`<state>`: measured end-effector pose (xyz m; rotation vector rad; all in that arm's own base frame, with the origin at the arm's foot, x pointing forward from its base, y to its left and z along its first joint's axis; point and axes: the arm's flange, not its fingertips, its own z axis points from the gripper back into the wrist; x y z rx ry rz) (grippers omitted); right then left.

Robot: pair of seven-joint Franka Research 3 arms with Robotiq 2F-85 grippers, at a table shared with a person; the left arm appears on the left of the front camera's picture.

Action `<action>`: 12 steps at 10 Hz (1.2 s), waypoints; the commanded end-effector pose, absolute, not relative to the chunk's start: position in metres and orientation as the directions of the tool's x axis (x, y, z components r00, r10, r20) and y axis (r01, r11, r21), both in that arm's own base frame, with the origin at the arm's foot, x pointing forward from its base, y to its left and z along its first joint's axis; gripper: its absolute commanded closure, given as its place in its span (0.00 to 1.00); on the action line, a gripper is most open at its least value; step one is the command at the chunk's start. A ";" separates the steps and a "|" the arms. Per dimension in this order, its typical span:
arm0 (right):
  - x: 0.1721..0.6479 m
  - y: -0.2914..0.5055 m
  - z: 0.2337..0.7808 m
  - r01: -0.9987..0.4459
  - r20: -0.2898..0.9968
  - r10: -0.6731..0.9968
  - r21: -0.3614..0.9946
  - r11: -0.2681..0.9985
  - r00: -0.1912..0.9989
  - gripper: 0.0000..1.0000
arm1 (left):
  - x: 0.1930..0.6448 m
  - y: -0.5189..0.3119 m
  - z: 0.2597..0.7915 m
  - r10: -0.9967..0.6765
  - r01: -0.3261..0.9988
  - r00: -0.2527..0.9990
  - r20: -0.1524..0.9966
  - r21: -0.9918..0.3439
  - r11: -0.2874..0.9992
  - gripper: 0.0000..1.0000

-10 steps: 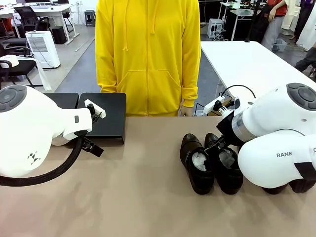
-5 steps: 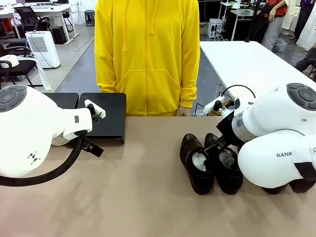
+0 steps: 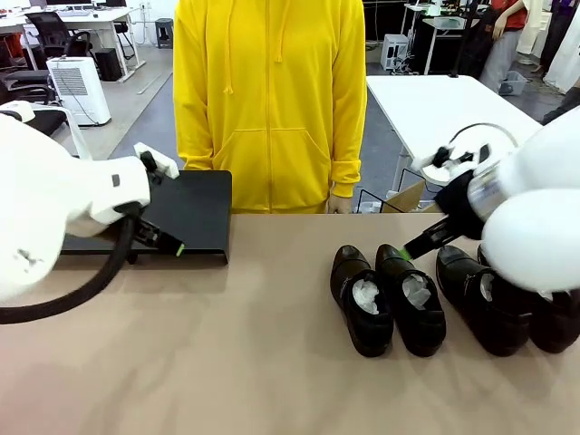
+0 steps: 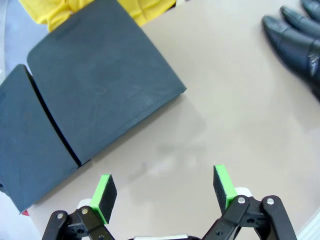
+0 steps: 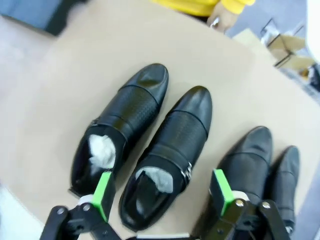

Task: Organize the shoes by placing them on the stand.
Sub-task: Pick up one Shoe and place it in the middle of the table.

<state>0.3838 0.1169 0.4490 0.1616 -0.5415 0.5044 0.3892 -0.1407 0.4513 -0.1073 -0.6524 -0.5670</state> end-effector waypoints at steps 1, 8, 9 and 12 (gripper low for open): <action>0.379 0.071 0.484 -0.540 0.570 0.373 0.151 0.828 0.732 0.00 | 0.381 -0.104 0.487 -0.430 0.586 0.662 0.614 -0.066 0.807 0.00; 0.357 -0.074 0.500 -0.496 0.640 0.158 0.393 0.774 0.752 0.00 | 0.354 -0.004 0.527 -0.251 0.542 0.712 0.655 -0.286 0.790 0.00; 0.356 -0.083 0.499 -0.491 0.648 0.131 0.413 0.767 0.750 0.00 | 0.355 -0.005 0.526 -0.255 0.541 0.716 0.650 -0.286 0.791 0.00; 0.351 -0.083 0.498 -0.458 0.634 0.116 0.409 0.789 0.765 0.00 | 0.356 0.000 0.528 -0.246 0.522 0.727 0.640 -0.283 0.805 0.00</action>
